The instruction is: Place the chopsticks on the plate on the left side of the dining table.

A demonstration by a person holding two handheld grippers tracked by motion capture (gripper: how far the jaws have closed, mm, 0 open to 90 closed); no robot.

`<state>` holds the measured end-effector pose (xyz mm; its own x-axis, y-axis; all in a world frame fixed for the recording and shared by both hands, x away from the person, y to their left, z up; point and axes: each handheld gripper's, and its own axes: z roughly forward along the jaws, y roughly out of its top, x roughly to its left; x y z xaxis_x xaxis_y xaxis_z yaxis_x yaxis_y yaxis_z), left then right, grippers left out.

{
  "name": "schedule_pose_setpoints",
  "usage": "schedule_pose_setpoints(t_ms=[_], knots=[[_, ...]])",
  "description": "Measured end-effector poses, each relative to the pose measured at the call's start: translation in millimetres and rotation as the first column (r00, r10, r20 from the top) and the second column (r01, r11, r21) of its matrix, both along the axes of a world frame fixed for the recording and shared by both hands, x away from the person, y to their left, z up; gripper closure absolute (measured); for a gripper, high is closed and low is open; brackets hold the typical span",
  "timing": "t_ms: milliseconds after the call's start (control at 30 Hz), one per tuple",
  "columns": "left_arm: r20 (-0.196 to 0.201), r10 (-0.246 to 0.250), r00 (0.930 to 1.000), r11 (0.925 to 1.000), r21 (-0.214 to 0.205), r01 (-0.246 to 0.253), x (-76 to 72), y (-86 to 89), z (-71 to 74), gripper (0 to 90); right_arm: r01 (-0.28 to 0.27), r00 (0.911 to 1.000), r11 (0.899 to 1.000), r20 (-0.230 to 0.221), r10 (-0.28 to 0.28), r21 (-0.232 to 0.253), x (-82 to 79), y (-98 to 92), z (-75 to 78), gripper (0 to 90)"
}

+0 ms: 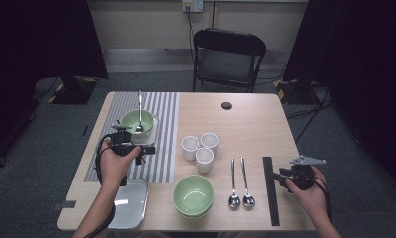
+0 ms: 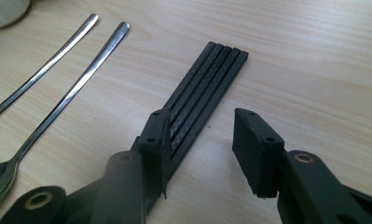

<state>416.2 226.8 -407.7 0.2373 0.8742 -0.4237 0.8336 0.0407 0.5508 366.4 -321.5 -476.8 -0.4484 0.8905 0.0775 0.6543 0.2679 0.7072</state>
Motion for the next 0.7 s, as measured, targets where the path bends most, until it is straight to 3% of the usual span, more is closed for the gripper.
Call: schedule_pose_setpoints(t_ms=[267, 700], knots=[[-0.005, -0.013, 0.9999, 0.9999, 0.004, 0.013, -1.4, -6.0, -0.8, 35.4, 0.008, 0.9998, 1.0, -0.02, -0.009, -0.013, 1.4, 4.4, -1.1, 67.1], [-0.004, -0.031, 0.9995, 0.9994, 0.014, 0.031, -5.1, -11.6, -2.7, 35.3, 0.015, 0.9987, 1.0, -0.048, -0.016, -0.01, 3.7, 5.5, -4.3, 71.0]])
